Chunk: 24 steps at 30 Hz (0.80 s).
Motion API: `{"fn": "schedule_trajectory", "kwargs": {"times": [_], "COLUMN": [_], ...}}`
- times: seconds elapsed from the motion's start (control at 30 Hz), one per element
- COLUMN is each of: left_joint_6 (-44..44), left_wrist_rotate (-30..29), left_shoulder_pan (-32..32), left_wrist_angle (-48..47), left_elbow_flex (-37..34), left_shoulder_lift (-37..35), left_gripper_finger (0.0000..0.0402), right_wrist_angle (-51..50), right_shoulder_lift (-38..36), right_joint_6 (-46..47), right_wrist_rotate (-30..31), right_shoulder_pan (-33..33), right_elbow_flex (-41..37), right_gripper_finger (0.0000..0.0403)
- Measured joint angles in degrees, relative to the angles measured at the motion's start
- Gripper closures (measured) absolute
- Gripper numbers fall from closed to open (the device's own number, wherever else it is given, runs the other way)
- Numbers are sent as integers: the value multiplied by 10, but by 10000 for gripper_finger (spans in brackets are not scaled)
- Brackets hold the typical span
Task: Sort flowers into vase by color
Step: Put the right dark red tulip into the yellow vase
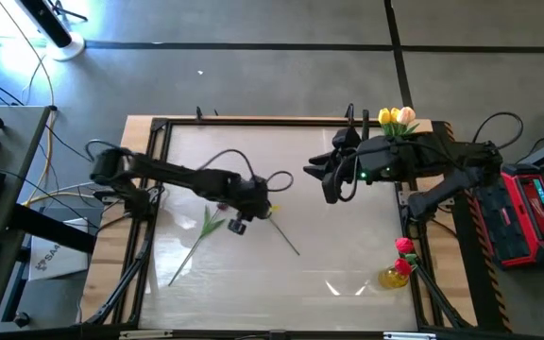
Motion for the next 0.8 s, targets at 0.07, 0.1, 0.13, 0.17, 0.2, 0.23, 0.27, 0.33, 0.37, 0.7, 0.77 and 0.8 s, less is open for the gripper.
{"fn": "schedule_trajectory", "kwargs": {"times": [0.07,0.1,0.13,0.17,0.2,0.23,0.27,0.33,0.37,0.7,0.77,0.8], "left_joint_6": [13,24,33,41,46,49,51,54,57,74,79,86], "left_wrist_rotate": [-13,-14,-14,-14,-13,-12,-8,5,14,17,13,13], "left_shoulder_pan": [3,5,7,9,12,13,15,16,15,11,11,11], "left_wrist_angle": [24,34,42,49,55,62,66,67,66,74,71,73], "left_elbow_flex": [0,0,0,0,0,0,0,0,0,1,1,1], "left_shoulder_lift": [26,38,49,58,68,77,86,97,102,115,116,117], "left_gripper_finger": [311,312,313,314,314,314,314,314,314,321,333,341], "right_wrist_angle": [0,-1,-2,-3,-3,-4,-6,-9,-9,-17,-17,-16], "right_shoulder_lift": [0,0,0,0,0,0,0,1,1,2,2,2], "right_joint_6": [1,9,15,22,26,28,29,30,30,55,63,68], "right_wrist_rotate": [-12,-20,-25,-33,-37,-38,-40,-40,-40,-5,-2,-2], "right_shoulder_pan": [0,0,1,2,2,3,5,5,5,4,4,4], "right_elbow_flex": [0,0,0,0,0,0,0,0,0,0,0,0], "right_gripper_finger": [277,277,277,277,277,277,277,277,277,277,277,277]}}
